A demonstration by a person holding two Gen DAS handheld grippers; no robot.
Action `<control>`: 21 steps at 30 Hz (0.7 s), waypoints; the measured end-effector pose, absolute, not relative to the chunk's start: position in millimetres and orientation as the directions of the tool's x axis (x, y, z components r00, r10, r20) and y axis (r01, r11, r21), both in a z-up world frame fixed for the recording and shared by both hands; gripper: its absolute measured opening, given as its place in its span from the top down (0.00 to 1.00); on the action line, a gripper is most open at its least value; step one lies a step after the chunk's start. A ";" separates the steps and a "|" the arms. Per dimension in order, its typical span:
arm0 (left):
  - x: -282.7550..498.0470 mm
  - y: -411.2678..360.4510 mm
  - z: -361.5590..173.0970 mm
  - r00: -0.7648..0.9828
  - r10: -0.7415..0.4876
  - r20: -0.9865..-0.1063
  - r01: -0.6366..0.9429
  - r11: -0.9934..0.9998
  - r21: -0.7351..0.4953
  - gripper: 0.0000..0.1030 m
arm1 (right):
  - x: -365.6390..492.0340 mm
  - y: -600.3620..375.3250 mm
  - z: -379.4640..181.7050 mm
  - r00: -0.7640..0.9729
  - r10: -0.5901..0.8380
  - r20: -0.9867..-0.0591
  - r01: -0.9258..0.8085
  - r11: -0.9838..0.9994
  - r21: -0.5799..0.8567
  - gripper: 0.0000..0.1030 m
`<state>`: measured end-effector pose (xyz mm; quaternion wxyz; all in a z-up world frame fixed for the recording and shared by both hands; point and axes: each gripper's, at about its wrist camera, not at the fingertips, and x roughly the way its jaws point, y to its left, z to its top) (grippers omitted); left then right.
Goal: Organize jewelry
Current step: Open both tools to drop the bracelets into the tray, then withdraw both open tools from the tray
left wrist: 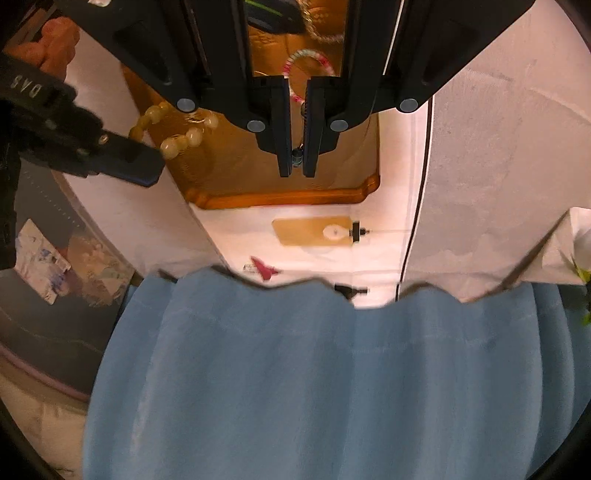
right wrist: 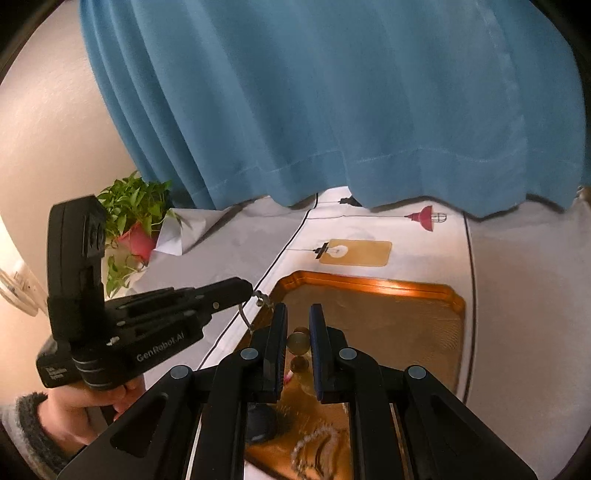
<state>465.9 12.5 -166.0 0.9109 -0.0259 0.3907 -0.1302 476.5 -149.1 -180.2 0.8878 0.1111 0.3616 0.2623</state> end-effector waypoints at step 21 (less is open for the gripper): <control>490.6 39.4 -205.4 0.557 -0.236 -0.797 0.129 0.972 -0.198 0.44 | 498.4 -172.4 -245.3 0.559 0.323 -0.764 -0.159 0.946 0.284 0.58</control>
